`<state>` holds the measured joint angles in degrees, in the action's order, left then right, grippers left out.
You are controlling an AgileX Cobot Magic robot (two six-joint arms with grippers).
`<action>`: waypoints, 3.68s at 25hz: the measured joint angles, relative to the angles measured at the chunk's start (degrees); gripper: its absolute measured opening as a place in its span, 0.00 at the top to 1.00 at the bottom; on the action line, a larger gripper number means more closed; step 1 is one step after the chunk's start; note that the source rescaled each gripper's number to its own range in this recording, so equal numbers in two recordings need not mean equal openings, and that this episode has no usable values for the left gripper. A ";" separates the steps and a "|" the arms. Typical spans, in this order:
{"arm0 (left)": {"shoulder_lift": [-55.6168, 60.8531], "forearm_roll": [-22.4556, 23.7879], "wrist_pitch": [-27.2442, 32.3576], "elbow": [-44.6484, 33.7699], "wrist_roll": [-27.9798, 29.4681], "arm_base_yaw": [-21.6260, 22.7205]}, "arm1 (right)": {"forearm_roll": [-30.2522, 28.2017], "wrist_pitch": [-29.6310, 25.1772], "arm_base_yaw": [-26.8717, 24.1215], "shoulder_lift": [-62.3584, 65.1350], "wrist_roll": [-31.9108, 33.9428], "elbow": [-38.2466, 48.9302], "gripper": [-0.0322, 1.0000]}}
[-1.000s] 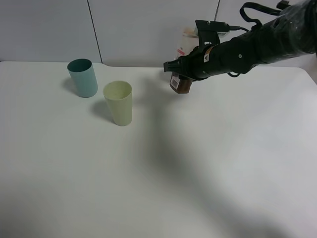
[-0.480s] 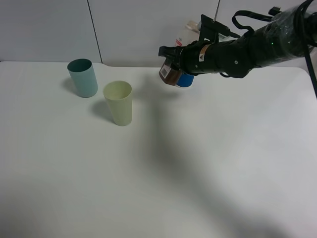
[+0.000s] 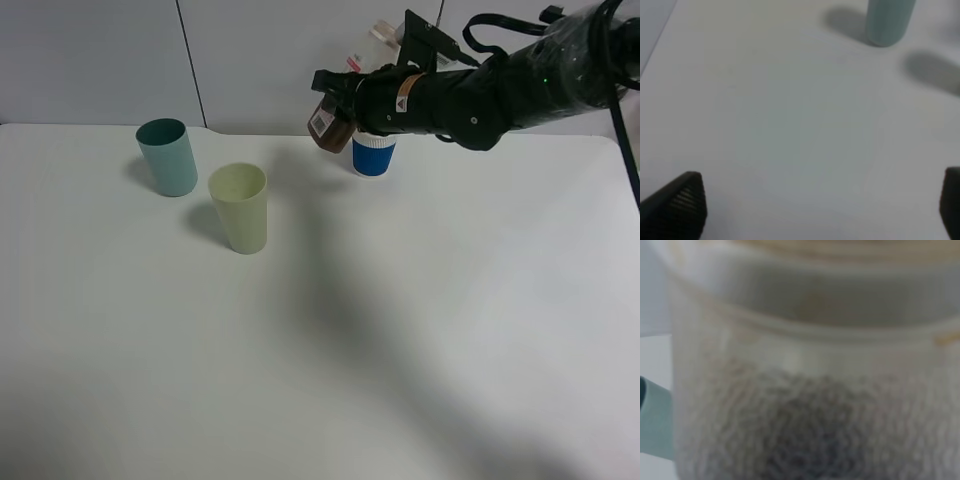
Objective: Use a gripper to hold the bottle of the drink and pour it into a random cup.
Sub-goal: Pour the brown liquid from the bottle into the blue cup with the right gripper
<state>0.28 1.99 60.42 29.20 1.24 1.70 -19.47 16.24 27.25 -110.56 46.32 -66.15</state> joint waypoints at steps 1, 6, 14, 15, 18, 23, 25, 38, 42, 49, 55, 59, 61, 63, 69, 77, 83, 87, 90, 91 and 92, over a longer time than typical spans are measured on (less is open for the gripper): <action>0.00 0.00 0.00 0.00 0.00 0.00 | -0.48 -1.00 0.00 -0.22 0.12 -0.72 0.97; 0.00 0.00 0.00 0.00 0.00 0.00 | -0.89 -4.95 0.00 -1.92 0.65 -4.84 0.97; 0.00 0.00 0.00 0.00 0.00 0.00 | -0.83 -5.73 0.00 -7.12 4.40 -10.09 0.97; 0.00 0.00 0.00 0.00 0.00 0.00 | -0.83 -5.63 0.00 -7.54 4.65 -10.57 0.97; 0.00 0.00 0.00 0.00 0.00 0.00 | -0.53 -4.08 0.13 -9.13 6.59 -11.85 0.97; 0.00 0.00 0.00 0.00 0.00 0.00 | -0.41 1.53 0.64 -11.10 11.40 -11.96 0.97; 0.00 0.00 0.00 0.00 0.00 0.00 | -0.41 2.76 0.64 -11.58 12.69 -11.96 0.97; 0.00 0.00 0.00 0.00 0.00 0.00 | -1.41 10.61 0.64 -13.95 24.55 -12.03 0.97; 0.00 0.00 0.00 0.00 0.00 0.00 | -3.00 12.99 0.64 -14.48 27.00 -12.03 0.97; 0.00 0.00 0.00 0.00 0.00 0.00 | -3.38 16.59 0.64 -14.48 34.29 -12.03 0.97; 0.00 0.00 0.00 0.00 0.00 0.00 | -3.36 17.78 0.64 -14.48 39.84 -12.03 0.97; 0.00 0.00 0.00 0.00 0.00 0.00 | -2.29 20.19 0.64 -14.48 40.47 -12.03 0.97; 0.00 0.00 0.00 0.00 0.00 0.00 | -1.88 20.56 0.64 -14.48 40.74 -12.03 0.97; 0.00 0.00 0.00 0.00 0.00 0.00 | -1.35 21.11 0.64 -14.48 40.76 -11.91 0.97; 0.00 0.00 0.00 0.00 0.00 0.00 | 4.74 24.76 0.64 -14.48 40.81 -7.75 0.97; 0.00 0.00 0.00 0.00 0.00 0.00 | 5.17 25.73 0.64 -14.48 40.56 -7.15 0.97; 0.00 0.00 0.00 0.00 0.00 0.00 | 4.98 25.73 0.64 -14.48 40.56 -7.15 0.97; 0.00 0.00 0.00 0.00 0.00 0.00 | 4.93 25.73 0.64 -14.48 40.68 -7.15 0.97; 0.00 0.00 0.00 0.00 0.00 0.00 | 4.64 25.73 0.64 -14.48 40.94 -7.15 0.97; 0.00 0.00 0.00 0.00 0.00 0.00 | 4.59 25.73 0.64 -14.48 41.18 -7.15 0.97; 0.00 0.00 0.00 0.00 0.00 0.00 | 4.59 25.73 0.64 -14.48 41.48 -7.15 0.97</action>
<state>0.28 1.99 60.42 29.20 1.24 1.70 -14.87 41.97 27.89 -125.04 87.80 -73.31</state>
